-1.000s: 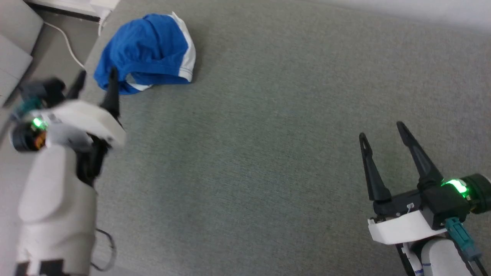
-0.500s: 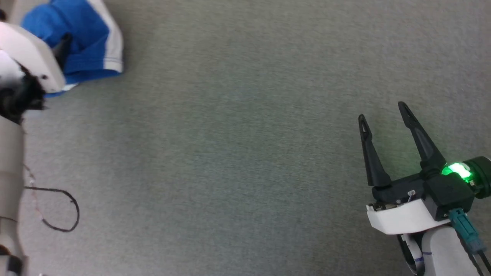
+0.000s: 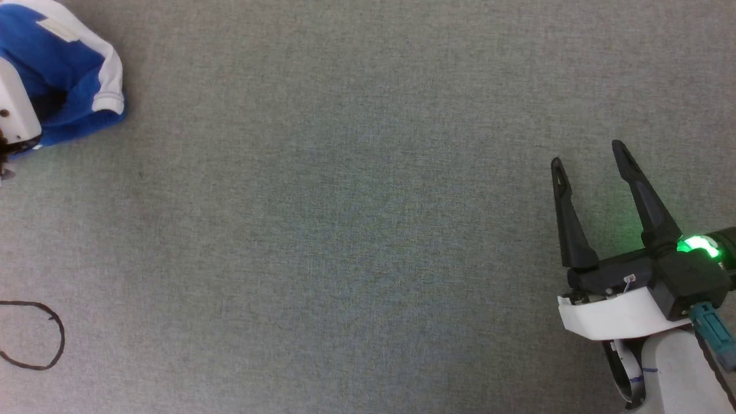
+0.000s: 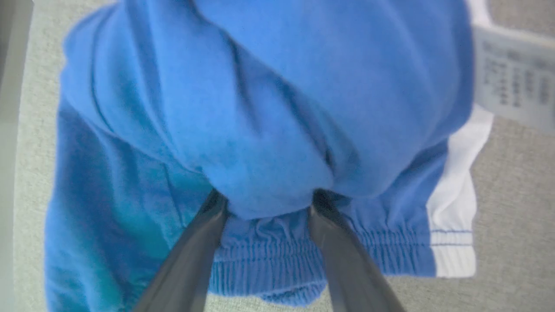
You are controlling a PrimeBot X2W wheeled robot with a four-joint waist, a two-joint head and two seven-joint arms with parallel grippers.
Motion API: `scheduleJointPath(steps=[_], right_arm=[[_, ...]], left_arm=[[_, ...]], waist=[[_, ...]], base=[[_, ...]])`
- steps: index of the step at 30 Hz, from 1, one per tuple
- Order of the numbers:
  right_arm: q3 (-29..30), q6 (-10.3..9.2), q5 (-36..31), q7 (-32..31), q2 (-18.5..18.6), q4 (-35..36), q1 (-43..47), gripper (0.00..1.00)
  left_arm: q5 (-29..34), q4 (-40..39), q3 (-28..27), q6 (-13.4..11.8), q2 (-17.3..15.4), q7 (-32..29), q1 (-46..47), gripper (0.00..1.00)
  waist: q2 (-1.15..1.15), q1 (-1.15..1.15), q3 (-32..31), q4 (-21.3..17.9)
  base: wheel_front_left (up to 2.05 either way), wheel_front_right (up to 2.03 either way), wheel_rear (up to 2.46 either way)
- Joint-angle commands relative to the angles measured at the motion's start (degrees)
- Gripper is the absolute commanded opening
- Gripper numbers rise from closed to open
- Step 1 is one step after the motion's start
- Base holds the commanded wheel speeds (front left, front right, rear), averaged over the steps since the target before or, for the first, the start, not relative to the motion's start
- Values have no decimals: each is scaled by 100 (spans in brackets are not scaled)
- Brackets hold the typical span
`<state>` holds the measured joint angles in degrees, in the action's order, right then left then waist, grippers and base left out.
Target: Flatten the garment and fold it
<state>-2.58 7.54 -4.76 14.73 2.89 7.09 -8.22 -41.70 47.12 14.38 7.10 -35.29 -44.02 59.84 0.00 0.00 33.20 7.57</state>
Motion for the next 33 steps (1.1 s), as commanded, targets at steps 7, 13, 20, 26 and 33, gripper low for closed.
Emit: scheduleJointPath(steps=[7, 13, 20, 26, 33], right_arm=[[-9, -5, 155, 27, -2, -140, -98, 100], [100, -5, 363, 27, -2, -310, 73, 100], [348, -5, 601, 27, -2, -425, 301, 100], [623, -5, 703, 27, -2, -486, 436, 100], [870, -5, 680, 27, -2, -486, 555, 100]], left_arm=[[-188, -264, 49, 38, -9, 1621, -318, 0], [-158, -403, 177, 38, -139, 2974, -308, 0], [-284, -878, 531, 38, -87, 3882, -436, 0], [-302, -1391, 739, 38, 48, 4508, -774, 0], [-252, -1930, 989, -24, 425, 4831, -1336, 0]], waist=[[0, 0, -580, 76], [0, 0, -1335, 123], [0, 0, -2164, 62], [0, 0, -2677, -117], [0, 0, -2945, -355]], base=[[0, 0, 0], [0, 0, 0], [0, 0, 0], [0, 0, 0], [0, 0, 0]])
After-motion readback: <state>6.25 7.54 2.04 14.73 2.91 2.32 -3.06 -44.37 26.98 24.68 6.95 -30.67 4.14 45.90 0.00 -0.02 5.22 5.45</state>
